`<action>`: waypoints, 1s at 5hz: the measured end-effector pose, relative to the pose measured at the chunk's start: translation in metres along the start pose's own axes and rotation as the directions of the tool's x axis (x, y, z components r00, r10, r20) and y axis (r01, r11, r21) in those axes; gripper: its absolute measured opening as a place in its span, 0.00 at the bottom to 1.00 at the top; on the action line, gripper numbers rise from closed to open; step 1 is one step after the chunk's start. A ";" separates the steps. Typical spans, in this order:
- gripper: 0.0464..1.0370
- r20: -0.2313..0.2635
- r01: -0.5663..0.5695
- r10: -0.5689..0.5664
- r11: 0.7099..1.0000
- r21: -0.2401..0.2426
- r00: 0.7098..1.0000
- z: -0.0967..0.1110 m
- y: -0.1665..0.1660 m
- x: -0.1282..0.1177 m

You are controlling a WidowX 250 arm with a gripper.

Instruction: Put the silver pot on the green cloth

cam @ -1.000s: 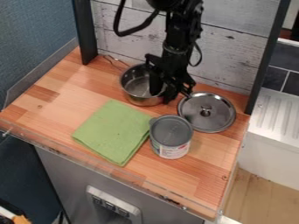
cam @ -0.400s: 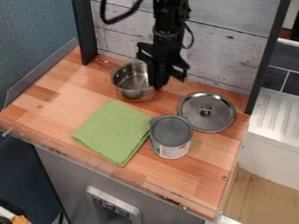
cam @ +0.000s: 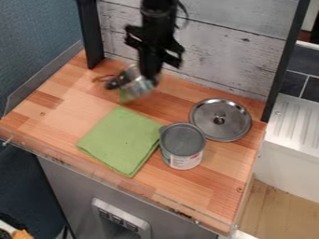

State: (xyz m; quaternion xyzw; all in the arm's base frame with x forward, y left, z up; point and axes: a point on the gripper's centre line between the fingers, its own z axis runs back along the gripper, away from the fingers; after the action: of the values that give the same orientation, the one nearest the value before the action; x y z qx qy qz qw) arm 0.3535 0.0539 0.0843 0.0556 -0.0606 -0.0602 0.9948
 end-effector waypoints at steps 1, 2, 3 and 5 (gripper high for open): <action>0.01 -0.032 0.015 -0.015 1.000 0.002 0.999 0.004 0.001 -0.043; 0.01 -0.037 0.035 -0.035 0.999 -0.006 0.999 0.009 -0.004 -0.073; 0.01 -0.055 0.064 -0.065 0.998 -0.016 0.996 0.002 -0.019 -0.093; 0.01 -0.034 0.120 -0.121 0.993 -0.019 0.992 -0.012 -0.043 -0.092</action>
State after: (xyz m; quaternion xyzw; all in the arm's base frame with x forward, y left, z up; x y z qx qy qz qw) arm 0.2592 0.0246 0.0572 0.0518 -0.0391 -0.1198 0.9907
